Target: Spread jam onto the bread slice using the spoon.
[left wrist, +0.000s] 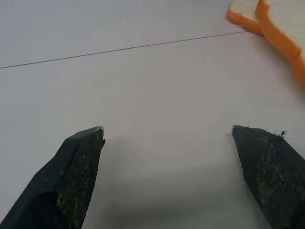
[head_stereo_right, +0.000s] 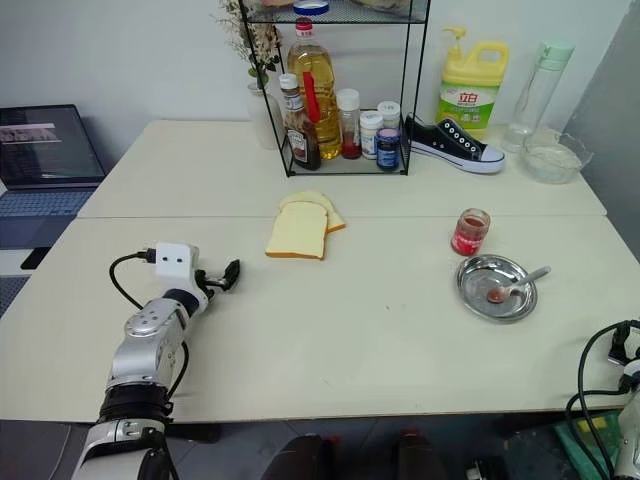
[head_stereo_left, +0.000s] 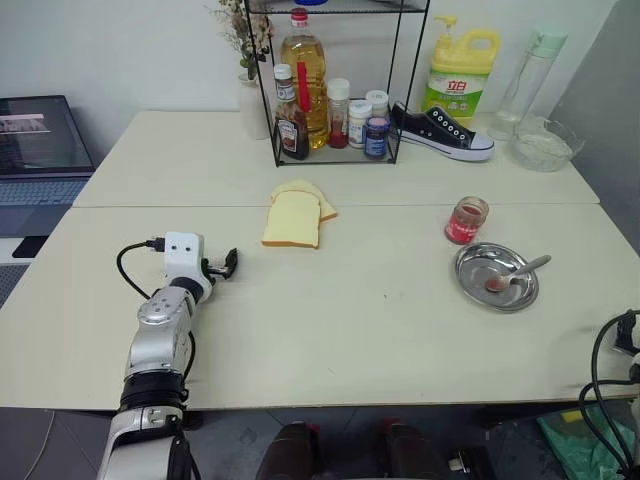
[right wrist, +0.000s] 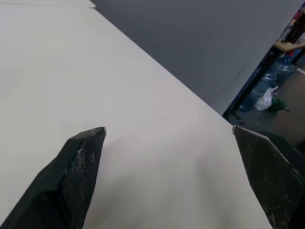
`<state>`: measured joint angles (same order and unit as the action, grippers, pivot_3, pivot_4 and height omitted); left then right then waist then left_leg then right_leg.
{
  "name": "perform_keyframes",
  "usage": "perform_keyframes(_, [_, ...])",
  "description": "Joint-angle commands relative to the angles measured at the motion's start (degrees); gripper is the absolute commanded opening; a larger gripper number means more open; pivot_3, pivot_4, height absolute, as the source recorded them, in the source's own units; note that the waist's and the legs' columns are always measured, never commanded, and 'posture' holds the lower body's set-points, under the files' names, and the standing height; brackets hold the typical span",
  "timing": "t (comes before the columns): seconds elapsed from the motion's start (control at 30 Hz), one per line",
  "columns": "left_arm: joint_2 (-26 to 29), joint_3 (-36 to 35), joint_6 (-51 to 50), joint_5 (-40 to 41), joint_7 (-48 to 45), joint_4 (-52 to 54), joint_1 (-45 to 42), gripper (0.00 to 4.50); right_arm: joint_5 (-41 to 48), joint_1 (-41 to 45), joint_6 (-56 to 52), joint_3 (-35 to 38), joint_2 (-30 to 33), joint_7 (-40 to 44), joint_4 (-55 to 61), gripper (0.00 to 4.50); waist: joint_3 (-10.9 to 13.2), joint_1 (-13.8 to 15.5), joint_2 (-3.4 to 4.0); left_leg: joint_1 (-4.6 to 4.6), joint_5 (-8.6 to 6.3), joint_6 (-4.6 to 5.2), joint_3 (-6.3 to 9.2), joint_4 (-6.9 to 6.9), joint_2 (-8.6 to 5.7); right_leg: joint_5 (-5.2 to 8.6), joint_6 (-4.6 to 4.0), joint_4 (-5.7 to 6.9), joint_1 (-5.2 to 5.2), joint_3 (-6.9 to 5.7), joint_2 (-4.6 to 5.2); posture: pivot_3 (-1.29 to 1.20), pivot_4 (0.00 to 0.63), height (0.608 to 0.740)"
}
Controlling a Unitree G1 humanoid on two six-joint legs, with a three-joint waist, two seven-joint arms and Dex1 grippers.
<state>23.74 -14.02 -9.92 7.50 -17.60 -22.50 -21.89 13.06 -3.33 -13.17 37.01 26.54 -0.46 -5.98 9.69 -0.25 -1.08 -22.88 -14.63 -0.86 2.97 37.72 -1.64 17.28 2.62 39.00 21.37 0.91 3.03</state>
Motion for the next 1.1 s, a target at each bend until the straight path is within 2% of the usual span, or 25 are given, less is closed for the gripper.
perform_keyframes(0.03, [1.42, -1.34, 0.14, 1.04, -0.05, 2.16, -0.8, 4.5, -0.17, 1.74, 1.18, -0.28, 0.34, -0.09, 0.34, 4.48, 0.0, -0.01, 0.0, 0.0, 0.0, 0.0, -0.01, 0.0, 0.0, 0.0, 0.0, 0.0, 0.0, -0.01, 0.0, 0.0, 0.15, 0.74])
perform_keyframes(0.17, [1.63, -1.97, -1.01, 2.61, -0.56, 2.5, -1.07, 4.5, -0.88, 3.06, 1.25, -1.55, 0.31, 0.09, 1.02, 4.48, 0.0, -0.01, 0.0, 0.0, 0.0, 0.0, 0.01, 0.0, 0.0, 0.0, 0.0, 0.0, 0.0, 0.0, 0.0, 0.0, 0.15, 0.74])
perform_keyframes(0.3, [3.88, -2.68, -4.4, 6.08, -5.68, 3.23, -1.76, 4.5, -1.02, 4.49, 0.22, -4.96, 4.62, 5.14, 7.89, 4.48, 0.04, -0.13, 0.06, -0.01, 0.0, 0.0, -0.02, 0.0, -0.01, 0.0, 0.0, 0.01, 0.02, -0.01, 0.0, 0.0, 0.15, 0.74])
perform_keyframes(0.43, [9.01, -3.01, -9.06, 9.8, -13.12, 3.65, -3.63, 4.5, 9.85, 7.91, -9.78, -8.43, 10.17, 17.22, 18.11, 4.48, 0.04, -0.64, 0.06, 0.0, 0.0, 0.0, -0.02, 0.0, 0.04, 0.0, 0.0, 0.03, 0.04, -0.07, -0.06, 0.0, 0.15, 0.74])
perform_keyframes(0.57, [16.28, -2.24, -22.31, 16.65, -26.33, -1.83, -12.53, 4.5, 25.92, 9.95, -26.65, -19.95, 18.88, 33.9, 32.17, 4.48, 0.12, -1.1, -0.07, -0.06, 0.0, 0.0, 0.22, -0.02, 0.14, 0.0, -0.01, -0.02, 0.02, -0.12, -0.15, 0.0, 0.15, 0.74])
perform_keyframes(0.63, [17.55, -0.62, -25.43, 17.13, -30.8, -6.92, -17.03, 4.5, 29.59, 11.83, -30.64, -24.66, 20.31, 37.19, 35.13, 4.48, 0.14, -0.99, -0.17, -0.09, 0.0, 0.0, 0.42, -0.01, 0.18, 0.01, -0.02, -0.06, -0.04, -0.32, -0.41, 0.0, 0.15, 0.74])
perform_keyframes(0.77, [15.02, 2.16, -24.73, 14.7, -34.09, -19.5, -25.79, 4.5, 29.92, 19.46, -33.09, -31.6, 18.46, 38.41, 34.51, 4.48, 0.16, -0.82, -0.17, -0.08, 0.0, 0.01, 0.28, 0.07, -0.05, 0.01, -0.01, -0.05, -0.05, -0.36, -0.23, 0.0, 0.15, 0.74])
perform_keyframes(0.93, [10.06, 4.86, -18.51, 10.49, -35.07, -33.34, -33.96, 4.5, 28.42, 26.19, -34.8, -38.02, 14.84, 38.16, 34.67, 4.48, 0.44, -0.78, -0.67, -0.19, 0.0, 0.01, 0.3, 0.12, -0.09, 0.0, 0.03, -0.05, 0.09, -0.4, -0.13, 0.0, 0.15, 0.74])
perform_keyframes(1.1, [5.78, 6.83, -11.78, 6.47, -34.56, -41.53, -37.22, 4.5, 26.58, 28.21, -34.93, -40.39, 11.17, 35.57, 35.08, 4.48, 0.43, -1.06, -0.7, -1.06, 0.04, -0.05, 0.3, 0.26, -0.09, -0.02, 0.02, 0.08, 0.98, -0.38, 0.03, 0.0, 0.15, 0.74])
